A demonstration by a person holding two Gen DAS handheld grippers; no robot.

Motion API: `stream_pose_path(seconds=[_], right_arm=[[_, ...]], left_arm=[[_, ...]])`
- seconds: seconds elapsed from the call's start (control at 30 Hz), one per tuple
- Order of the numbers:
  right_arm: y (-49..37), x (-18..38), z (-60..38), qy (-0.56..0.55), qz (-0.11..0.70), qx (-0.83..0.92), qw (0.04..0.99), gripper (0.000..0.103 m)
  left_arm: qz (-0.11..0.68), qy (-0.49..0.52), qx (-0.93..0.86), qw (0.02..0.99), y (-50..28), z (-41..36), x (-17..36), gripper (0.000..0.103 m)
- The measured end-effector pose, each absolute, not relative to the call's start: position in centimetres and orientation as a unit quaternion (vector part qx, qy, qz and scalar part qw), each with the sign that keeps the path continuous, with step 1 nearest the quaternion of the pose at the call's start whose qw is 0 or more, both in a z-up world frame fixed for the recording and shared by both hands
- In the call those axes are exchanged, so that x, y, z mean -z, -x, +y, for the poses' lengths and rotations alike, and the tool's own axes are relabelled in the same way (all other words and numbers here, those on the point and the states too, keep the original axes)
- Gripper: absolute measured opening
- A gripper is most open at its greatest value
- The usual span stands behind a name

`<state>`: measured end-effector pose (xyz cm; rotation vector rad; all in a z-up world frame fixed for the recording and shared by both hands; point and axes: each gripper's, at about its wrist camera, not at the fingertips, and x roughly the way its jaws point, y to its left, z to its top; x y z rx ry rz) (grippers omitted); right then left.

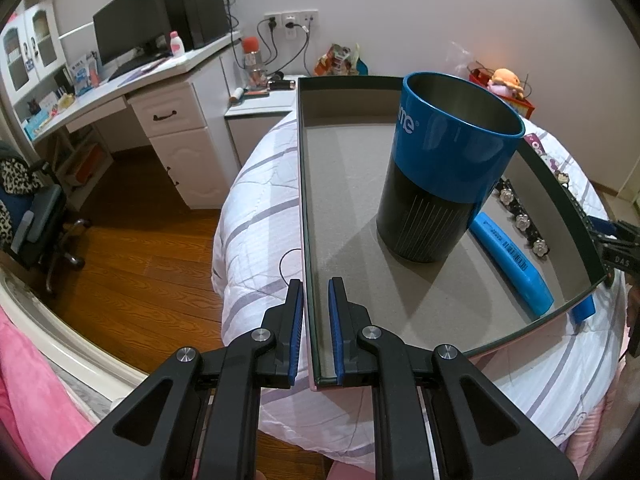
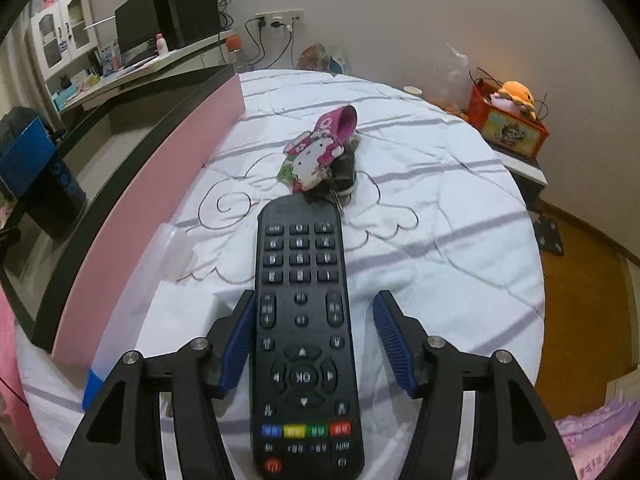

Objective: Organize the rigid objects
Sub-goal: 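Lower the right tool around the black remote and close on it, then carry the black remote over the tray and open the right tool inside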

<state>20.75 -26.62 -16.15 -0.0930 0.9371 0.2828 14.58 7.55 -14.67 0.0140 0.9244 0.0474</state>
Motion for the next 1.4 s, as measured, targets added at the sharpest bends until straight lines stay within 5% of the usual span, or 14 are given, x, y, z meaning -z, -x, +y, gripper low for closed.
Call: stream_pose_path(seconds=[0.13,0.97,1.4], right_arm=[[-20.2,16.0,-27.2,0.021,0.44,-0.141,0.886,0.045],[-18.5,8.1,-22.7,0.039,0.352,-0.157,0.922,0.045],[-22.5,8.4,-13.7,0.083,0.374,-0.231,0.894,0.045]], left_arm=[[0.446,-0.007,-0.023,0.895,-14.6,7.5,14.7,0.011],[0.445,-0.004,-0.02,0.895,-14.6,7.5,14.6,0.011],[0.445,-0.001,-0.015,0.895,-14.7,7.5,14.5,0.012]])
